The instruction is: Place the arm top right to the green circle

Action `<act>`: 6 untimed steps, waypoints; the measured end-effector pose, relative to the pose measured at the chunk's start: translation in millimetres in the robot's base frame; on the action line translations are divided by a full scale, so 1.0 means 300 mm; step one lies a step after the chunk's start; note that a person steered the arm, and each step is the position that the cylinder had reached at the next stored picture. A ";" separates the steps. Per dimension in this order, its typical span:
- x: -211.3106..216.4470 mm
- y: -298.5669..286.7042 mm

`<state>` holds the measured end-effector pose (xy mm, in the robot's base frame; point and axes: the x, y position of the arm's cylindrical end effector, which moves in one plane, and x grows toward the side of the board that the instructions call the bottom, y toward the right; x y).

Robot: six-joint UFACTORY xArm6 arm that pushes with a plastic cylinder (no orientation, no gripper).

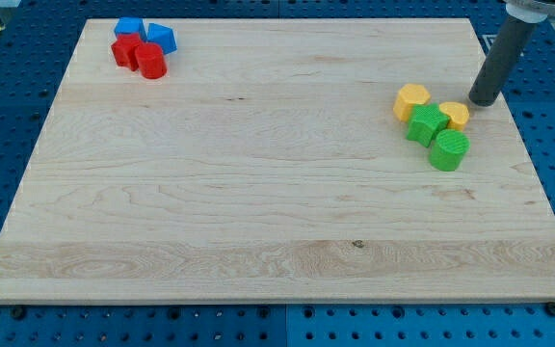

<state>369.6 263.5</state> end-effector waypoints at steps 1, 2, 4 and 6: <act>0.054 0.007; 0.112 0.008; 0.157 0.039; 0.249 0.039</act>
